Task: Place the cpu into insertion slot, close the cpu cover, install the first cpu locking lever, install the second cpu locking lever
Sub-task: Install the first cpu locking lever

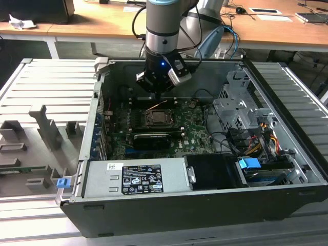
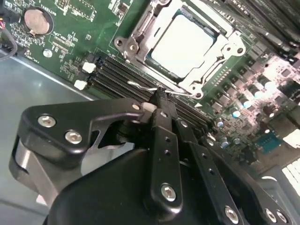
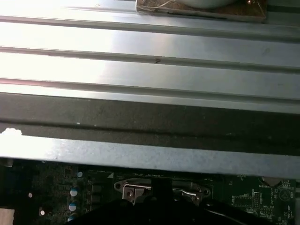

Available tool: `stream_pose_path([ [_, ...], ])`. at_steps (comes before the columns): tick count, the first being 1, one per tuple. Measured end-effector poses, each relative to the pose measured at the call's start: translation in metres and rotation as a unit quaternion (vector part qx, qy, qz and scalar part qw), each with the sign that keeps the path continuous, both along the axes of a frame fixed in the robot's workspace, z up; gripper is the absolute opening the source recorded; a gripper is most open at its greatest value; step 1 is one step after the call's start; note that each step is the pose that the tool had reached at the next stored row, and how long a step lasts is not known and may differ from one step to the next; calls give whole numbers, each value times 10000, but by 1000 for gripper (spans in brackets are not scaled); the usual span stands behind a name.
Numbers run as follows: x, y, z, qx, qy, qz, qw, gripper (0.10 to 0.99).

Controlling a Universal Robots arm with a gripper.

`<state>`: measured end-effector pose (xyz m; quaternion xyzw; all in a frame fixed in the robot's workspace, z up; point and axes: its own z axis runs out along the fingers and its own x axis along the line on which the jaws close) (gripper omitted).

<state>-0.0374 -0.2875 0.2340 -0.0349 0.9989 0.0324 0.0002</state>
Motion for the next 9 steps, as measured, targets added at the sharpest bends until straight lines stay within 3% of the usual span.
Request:
stream_pose_path([
  [2,16,2,-50,81,-1,0,10000,106],
  [9,171,33,-213,80,0,0,10000,106],
])
